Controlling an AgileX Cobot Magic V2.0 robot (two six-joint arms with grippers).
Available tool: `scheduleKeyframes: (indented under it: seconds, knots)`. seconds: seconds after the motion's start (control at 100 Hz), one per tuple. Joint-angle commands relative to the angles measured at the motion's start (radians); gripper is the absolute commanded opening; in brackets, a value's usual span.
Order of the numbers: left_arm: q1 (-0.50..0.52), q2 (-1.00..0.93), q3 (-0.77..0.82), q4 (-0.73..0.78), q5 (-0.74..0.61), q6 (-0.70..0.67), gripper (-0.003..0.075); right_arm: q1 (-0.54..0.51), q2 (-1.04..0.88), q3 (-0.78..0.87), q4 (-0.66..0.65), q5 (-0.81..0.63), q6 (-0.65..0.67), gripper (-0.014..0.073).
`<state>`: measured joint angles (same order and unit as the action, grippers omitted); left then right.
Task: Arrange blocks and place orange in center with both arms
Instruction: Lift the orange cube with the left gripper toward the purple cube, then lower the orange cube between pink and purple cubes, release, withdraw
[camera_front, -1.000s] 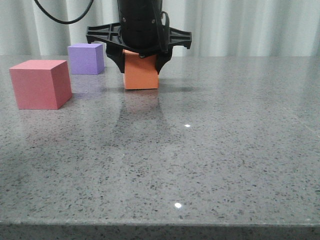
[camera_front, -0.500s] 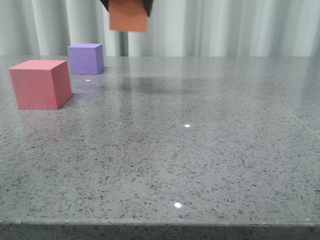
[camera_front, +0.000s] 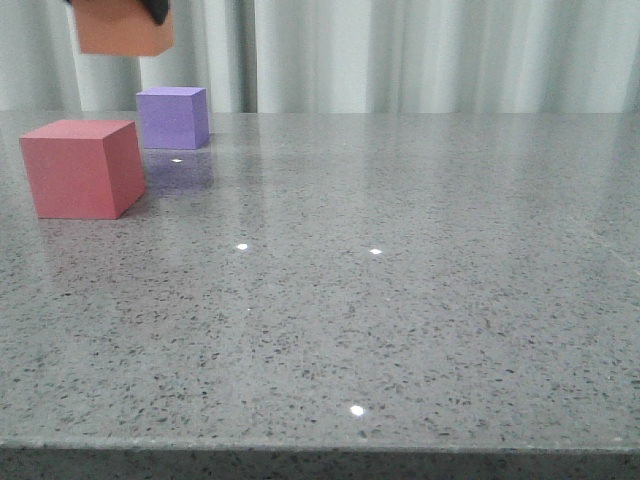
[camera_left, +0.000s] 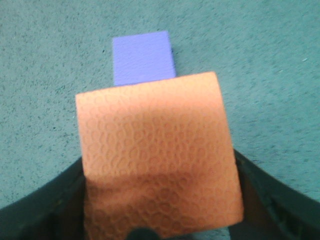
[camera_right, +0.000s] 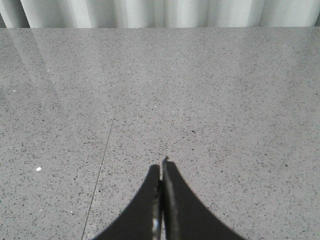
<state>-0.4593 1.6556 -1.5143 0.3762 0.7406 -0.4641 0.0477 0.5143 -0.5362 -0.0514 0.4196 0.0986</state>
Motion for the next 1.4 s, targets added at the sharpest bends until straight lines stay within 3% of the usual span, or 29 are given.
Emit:
scheduleKeyframes:
  seconds: [0.0, 0.19, 1.04, 1.28, 1.39]
  knots:
    - [0.05, -0.045, -0.002, -0.105, -0.121, 0.12, 0.0321, -0.007, 0.002, -0.024, 0.0, -0.074, -0.004, -0.0069]
    - [0.105, -0.04, 0.04, -0.177, -0.204, 0.19, 0.0321, -0.007, 0.002, -0.024, 0.0, -0.074, -0.004, -0.0069]
    - [0.101, 0.157, 0.042, -0.185, -0.23, 0.194, 0.032, -0.007, 0.002, -0.024, 0.0, -0.074, -0.004, -0.0069]
    - [0.101, 0.157, 0.042, -0.185, -0.23, 0.194, 0.0246, -0.007, 0.002, -0.024, 0.0, -0.074, -0.004, -0.0069]
    - [0.101, 0.157, 0.042, -0.185, -0.23, 0.194, 0.026, -0.007, 0.002, -0.024, 0.0, -0.074, -0.004, -0.0069]
